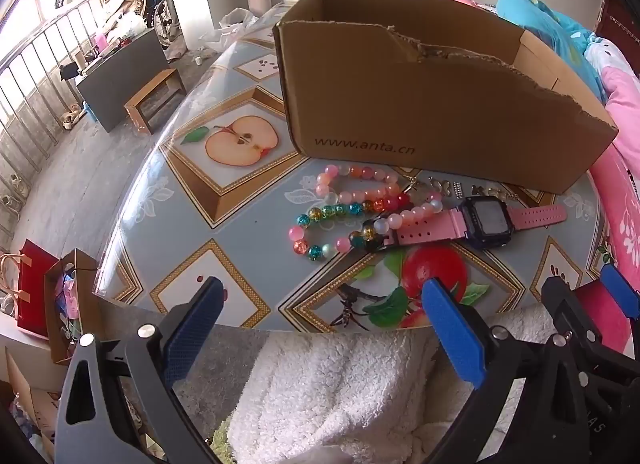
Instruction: Organize jewelry
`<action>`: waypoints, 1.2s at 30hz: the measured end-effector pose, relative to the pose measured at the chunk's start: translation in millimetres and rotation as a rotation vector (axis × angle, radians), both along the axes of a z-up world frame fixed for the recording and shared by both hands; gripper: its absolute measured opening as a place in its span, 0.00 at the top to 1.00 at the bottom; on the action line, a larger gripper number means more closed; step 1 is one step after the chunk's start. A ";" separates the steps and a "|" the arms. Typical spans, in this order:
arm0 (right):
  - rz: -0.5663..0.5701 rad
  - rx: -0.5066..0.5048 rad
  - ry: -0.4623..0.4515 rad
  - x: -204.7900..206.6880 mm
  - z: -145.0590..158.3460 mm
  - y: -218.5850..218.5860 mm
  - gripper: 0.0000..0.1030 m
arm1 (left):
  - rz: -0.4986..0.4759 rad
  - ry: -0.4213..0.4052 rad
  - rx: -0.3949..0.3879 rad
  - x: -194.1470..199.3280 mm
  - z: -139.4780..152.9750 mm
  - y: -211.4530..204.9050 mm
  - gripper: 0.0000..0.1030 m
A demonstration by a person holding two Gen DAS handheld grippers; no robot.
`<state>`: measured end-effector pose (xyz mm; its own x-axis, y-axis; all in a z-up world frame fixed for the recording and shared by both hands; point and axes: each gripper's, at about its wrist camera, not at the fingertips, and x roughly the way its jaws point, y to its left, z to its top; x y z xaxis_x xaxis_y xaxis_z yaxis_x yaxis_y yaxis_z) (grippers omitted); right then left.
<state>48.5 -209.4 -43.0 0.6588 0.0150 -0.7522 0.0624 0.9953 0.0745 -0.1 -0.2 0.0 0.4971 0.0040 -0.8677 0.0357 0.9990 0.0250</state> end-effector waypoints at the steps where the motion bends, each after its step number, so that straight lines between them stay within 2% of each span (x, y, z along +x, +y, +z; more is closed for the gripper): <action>1: 0.001 -0.004 0.000 -0.3 0.3 0.2 0.08 | 0.000 0.001 -0.003 0.0 0.0 0.2 0.06; 11: 0.003 -0.002 -0.001 -4.4 2.0 -1.1 0.08 | -0.009 -0.007 -0.010 -7.9 -4.9 2.6 0.06; 36: 0.005 -0.005 0.001 -5.1 2.7 0.9 0.08 | -0.008 0.017 -0.005 0.4 -2.6 -1.5 0.06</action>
